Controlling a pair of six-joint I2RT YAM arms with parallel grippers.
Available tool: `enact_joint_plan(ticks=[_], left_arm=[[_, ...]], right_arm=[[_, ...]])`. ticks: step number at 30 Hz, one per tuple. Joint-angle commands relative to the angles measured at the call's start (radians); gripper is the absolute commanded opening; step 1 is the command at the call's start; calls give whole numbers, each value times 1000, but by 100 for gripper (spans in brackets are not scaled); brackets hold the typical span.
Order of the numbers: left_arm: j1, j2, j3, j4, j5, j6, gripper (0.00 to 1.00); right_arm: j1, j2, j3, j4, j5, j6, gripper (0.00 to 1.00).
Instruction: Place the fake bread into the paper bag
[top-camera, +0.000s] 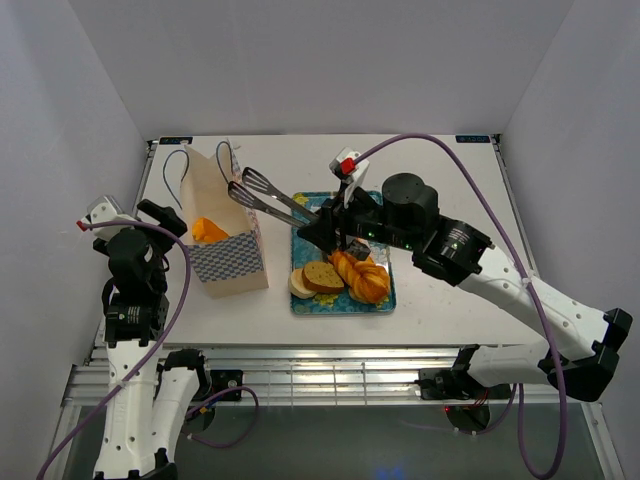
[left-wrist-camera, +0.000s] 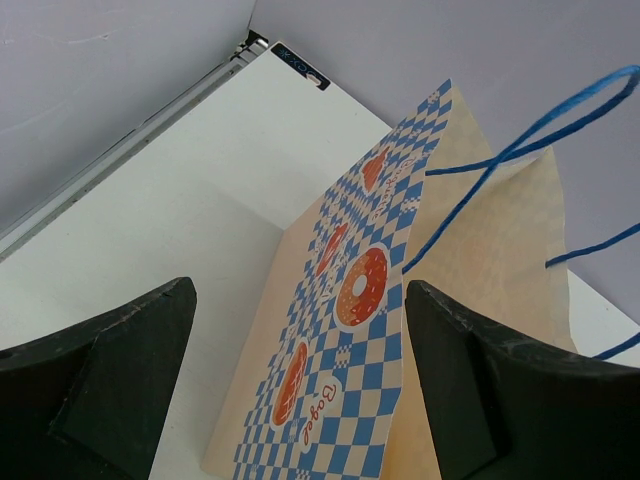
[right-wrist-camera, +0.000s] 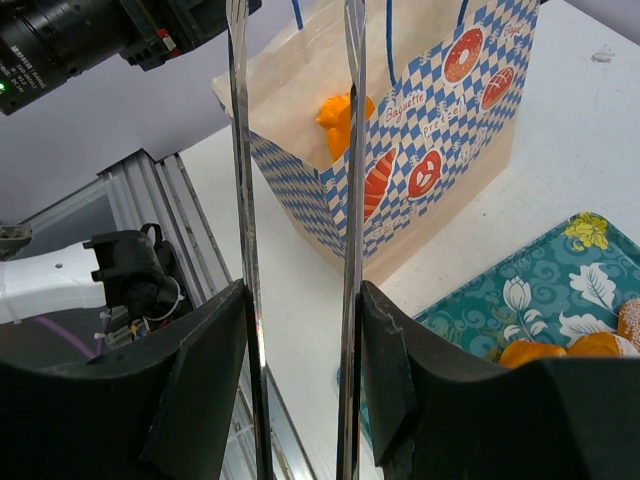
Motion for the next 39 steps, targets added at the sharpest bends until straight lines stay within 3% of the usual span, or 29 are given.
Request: enact_joint_plan(ticks=[1,8,16,24,39], left_arm=[[-5,-6,10,26,20,12,96],[-5,-1,3,42,61,20,96],[-5,14,3,48,114,21,96],[-6,37,0,54,161,21,96],[-6,69,3,57,201,21,95]], right_arm=[[3,-78,-6,59,30,13,52],[5,-231,-221,56,150,44,52],[3,-395,-439,-91,303,75,52],[3,-472,-612,-159,334,119,52],[3,-509,-605,-291,572,92,57]])
